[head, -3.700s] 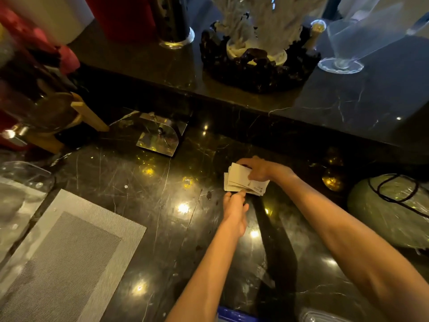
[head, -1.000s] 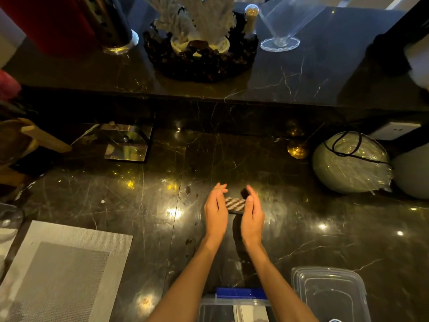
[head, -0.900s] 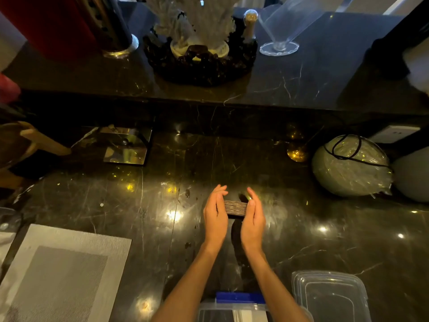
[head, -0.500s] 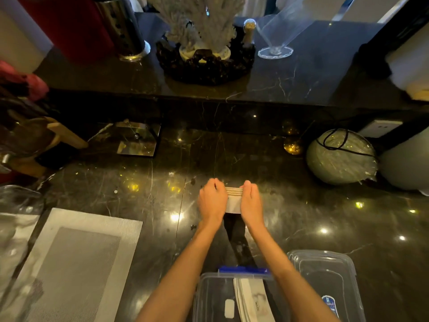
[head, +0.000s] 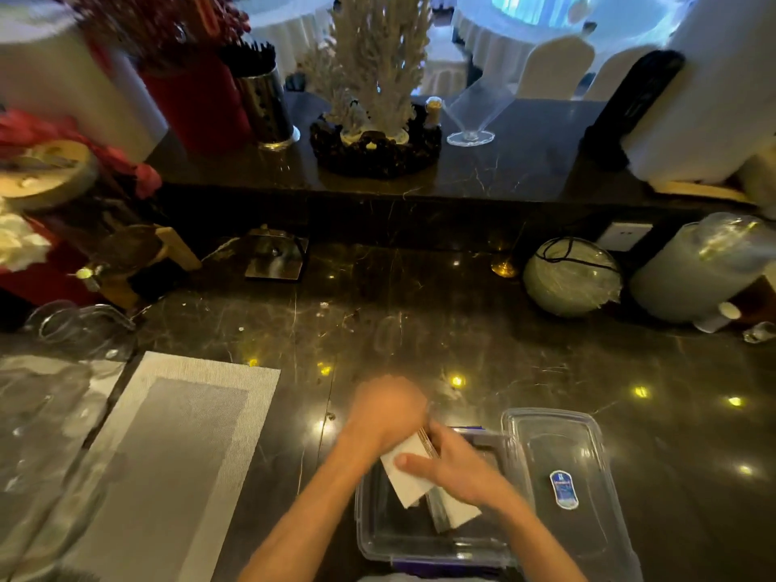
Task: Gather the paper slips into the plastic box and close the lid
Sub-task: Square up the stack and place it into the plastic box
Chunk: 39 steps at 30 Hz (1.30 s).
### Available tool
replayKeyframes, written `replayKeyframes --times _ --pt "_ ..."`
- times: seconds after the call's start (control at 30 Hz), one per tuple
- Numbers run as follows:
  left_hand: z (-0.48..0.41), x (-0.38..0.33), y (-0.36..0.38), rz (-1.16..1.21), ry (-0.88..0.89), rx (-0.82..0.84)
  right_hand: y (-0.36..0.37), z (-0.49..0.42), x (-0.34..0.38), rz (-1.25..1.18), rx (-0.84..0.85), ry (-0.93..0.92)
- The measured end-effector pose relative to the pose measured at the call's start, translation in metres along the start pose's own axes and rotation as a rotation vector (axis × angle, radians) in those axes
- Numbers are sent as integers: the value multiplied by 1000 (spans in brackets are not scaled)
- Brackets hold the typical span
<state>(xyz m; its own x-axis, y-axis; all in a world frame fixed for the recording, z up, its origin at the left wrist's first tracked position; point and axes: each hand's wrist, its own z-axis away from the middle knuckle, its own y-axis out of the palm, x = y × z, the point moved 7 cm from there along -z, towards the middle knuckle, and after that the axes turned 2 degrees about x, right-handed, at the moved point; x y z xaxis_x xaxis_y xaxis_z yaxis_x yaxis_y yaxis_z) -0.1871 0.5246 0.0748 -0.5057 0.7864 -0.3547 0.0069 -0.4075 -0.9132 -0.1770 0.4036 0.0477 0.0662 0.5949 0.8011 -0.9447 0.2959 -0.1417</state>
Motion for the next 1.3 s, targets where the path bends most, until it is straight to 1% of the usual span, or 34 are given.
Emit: replayKeyframes --times 0.07,0.1,0.17,0.2,0.27,0.3,0.33,0.4,0.57,0.7,0.77,0.83,0.93,1.0,1.1,1.3 --pt "17 0 -4 134 -44 -12 3 16 -8 -73 -29 13" --pt "26 4 -7 259 -86 -38 4 23 -12 -119 -45 21" --pt "48 15 -8 623 -174 -95 4 37 -21 -241 -99 45" --pt "59 19 -2 811 -211 -76 3 42 -25 -299 -131 57" --pt "82 16 23 1130 -274 105 3 50 -32 -378 -175 61" --pt "93 11 37 1237 -299 194 5 53 -34 -385 -178 58" --pt "102 6 48 1304 -317 240 8 55 -37 -366 -173 60" --pt "113 4 64 1335 -366 221 16 56 -41 -285 -162 61" --pt "122 1 76 1287 -453 111 26 54 -43 -151 -87 14" --pt "119 3 76 1261 -468 71 26 52 -32 127 7 -70" --pt "114 7 81 1257 -476 91 17 50 -36 233 19 -44" --pt "112 10 93 1265 -516 152 -2 49 -47 170 -21 39" --pt "113 16 119 1287 -663 216 -33 46 -68 21 -216 137" --pt "112 19 134 1291 -726 220 -39 38 -83 4 -284 193" --pt "107 19 150 1325 -750 236 -31 22 -97 -18 -260 250" --pt "101 15 166 1330 -734 268 -26 9 -110 -154 -262 249"
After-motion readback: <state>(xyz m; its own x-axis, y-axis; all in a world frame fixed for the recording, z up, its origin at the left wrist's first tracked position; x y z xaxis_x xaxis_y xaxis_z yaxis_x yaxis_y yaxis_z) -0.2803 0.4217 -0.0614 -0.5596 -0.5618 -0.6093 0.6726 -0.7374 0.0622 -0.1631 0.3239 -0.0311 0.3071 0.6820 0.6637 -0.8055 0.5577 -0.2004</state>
